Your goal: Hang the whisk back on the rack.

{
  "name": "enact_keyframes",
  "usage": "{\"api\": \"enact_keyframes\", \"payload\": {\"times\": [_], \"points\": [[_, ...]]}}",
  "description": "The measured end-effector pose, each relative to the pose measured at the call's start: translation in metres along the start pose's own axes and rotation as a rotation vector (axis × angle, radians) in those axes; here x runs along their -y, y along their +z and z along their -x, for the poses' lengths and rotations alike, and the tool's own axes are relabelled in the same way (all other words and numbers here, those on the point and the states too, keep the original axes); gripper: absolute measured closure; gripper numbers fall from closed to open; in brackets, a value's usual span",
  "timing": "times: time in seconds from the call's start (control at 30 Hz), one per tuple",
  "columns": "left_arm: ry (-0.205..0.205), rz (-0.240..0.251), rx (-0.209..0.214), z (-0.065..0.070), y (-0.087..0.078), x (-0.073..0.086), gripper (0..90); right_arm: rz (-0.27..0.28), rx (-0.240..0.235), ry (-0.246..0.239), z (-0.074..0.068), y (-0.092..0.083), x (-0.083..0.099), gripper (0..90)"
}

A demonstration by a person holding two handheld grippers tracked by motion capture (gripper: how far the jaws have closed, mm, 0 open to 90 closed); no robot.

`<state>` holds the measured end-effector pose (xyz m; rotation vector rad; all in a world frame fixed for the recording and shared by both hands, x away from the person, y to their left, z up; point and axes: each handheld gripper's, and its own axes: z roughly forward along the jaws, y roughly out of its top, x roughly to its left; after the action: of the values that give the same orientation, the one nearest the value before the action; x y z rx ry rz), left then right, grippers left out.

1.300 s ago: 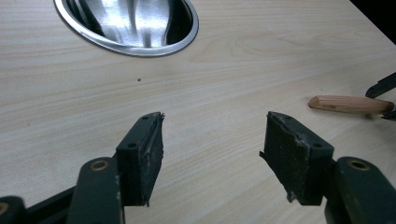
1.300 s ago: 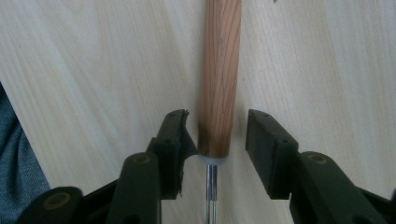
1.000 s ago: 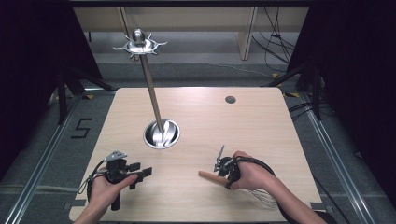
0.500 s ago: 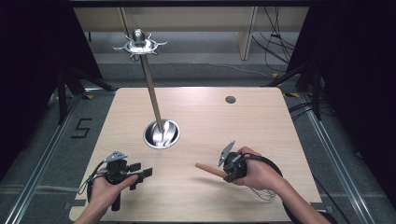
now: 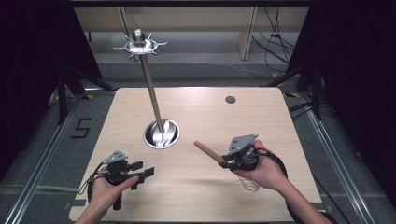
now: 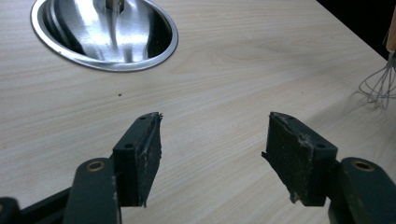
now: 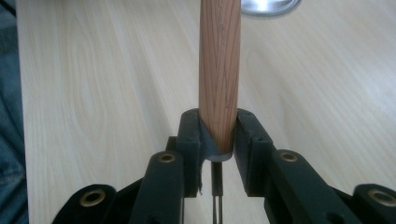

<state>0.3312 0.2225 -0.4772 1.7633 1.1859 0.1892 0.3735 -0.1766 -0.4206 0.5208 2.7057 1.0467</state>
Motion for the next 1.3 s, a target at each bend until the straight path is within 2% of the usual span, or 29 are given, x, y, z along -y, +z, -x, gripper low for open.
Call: {"api": "enact_keyframes", "payload": {"times": [0.07,0.1,0.13,0.2,0.3,0.33,0.43,0.47,0.5,0.53,0.6,0.63,0.67,0.7,0.73,0.77,0.8,0.83,0.9,0.93,0.97,1.07,1.1,1.13,1.2,1.23,1.27,1.3], "points": [[-0.005,0.012,0.006,0.001,0.000,0.000,33.0,0.064,0.005,0.015,0.003,-0.006,0.001,74.3],[0.003,0.021,0.012,0.001,0.000,-0.001,33.0,0.064,0.005,0.015,0.003,-0.006,0.001,74.3],[0.002,0.030,0.029,0.002,0.000,-0.001,32.1,0.117,-0.007,0.014,0.004,-0.008,0.001,74.3],[0.010,0.046,0.040,0.003,0.000,-0.003,31.9,0.128,-0.002,0.010,0.005,-0.009,0.001,74.3],[0.019,0.080,0.079,0.008,-0.001,-0.007,32.8,0.221,-0.004,0.006,0.007,-0.012,-0.001,74.3],[0.029,0.088,0.096,0.010,-0.002,-0.009,32.8,0.221,-0.004,0.006,0.007,-0.012,-0.001,74.3],[0.082,0.138,0.141,0.021,-0.003,-0.019,36.7,0.270,-0.011,0.004,0.006,-0.014,-0.003,74.3],[0.116,0.162,0.181,0.027,-0.003,-0.024,38.2,0.287,-0.024,0.005,0.006,-0.014,-0.004,74.3],[0.138,0.178,0.200,0.033,-0.003,-0.029,39.5,0.316,-0.025,0.002,0.006,-0.015,-0.006,74.3],[0.151,0.189,0.211,0.039,-0.003,-0.032,41.3,0.344,-0.043,0.007,0.005,-0.015,-0.008,74.4],[0.211,0.208,0.263,0.052,0.000,-0.041,41.6,0.358,-0.044,0.009,0.005,-0.015,-0.010,74.3],[0.237,0.210,0.278,0.059,0.001,-0.046,42.1,0.379,-0.057,0.002,0.005,-0.014,-0.011,74.3],[0.264,0.216,0.310,0.068,0.003,-0.052,43.2,0.398,-0.071,0.001,0.003,-0.013,-0.015,74.3],[0.305,0.224,0.347,0.080,0.007,-0.062,43.7,0.398,-0.084,-0.001,0.002,-0.014,-0.016,74.3],[0.305,0.224,0.347,0.080,0.007,-0.062,44.2,0.411,-0.101,-0.004,0.001,-0.013,-0.018,74.3],[0.356,0.221,0.359,0.085,0.008,-0.069,44.2,0.411,-0.101,-0.004,0.001,-0.013,-0.018,74.3],[0.376,0.226,0.373,0.093,0.011,-0.076,45.1,0.417,-0.105,-0.005,-0.001,-0.013,-0.019,74.3],[0.391,0.237,0.398,0.098,0.013,-0.081,46.0,0.406,-0.130,-0.017,-0.001,-0.013,-0.020,74.3],[0.427,0.238,0.416,0.107,0.017,-0.093,48.1,0.432,-0.131,-0.033,-0.003,-0.010,-0.022,74.3],[0.427,0.238,0.416,0.107,0.017,-0.093,48.7,0.432,-0.131,-0.033,-0.003,-0.010,-0.022,74.3],[0.455,0.229,0.427,0.108,0.018,-0.097,49.8,0.437,-0.139,-0.036,-0.005,-0.008,-0.022,74.4],[0.441,0.237,0.464,0.112,0.022,-0.102,51.1,0.412,-0.161,-0.035,-0.005,-0.009,-0.021,74.4],[0.455,0.234,0.478,0.113,0.023,-0.103,53.0,0.422,-0.162,-0.034,-0.007,-0.007,-0.021,74.3],[0.461,0.232,0.496,0.114,0.026,-0.103,53.7,0.409,-0.170,-0.040,-0.006,-0.007,-0.021,74.4],[0.469,0.230,0.506,0.114,0.027,-0.103,55.3,0.411,-0.171,-0.040,-0.007,-0.007,-0.022,74.4],[0.459,0.228,0.512,0.114,0.029,-0.102,55.3,0.406,-0.181,-0.040,-0.007,-0.007,-0.022,74.3],[0.458,0.227,0.531,0.114,0.031,-0.102,55.9,0.425,-0.169,-0.042,-0.008,-0.005,-0.023,74.3],[0.450,0.227,0.550,0.115,0.032,-0.102,56.3,0.404,-0.182,-0.051,-0.009,-0.006,-0.023,74.3]]}}
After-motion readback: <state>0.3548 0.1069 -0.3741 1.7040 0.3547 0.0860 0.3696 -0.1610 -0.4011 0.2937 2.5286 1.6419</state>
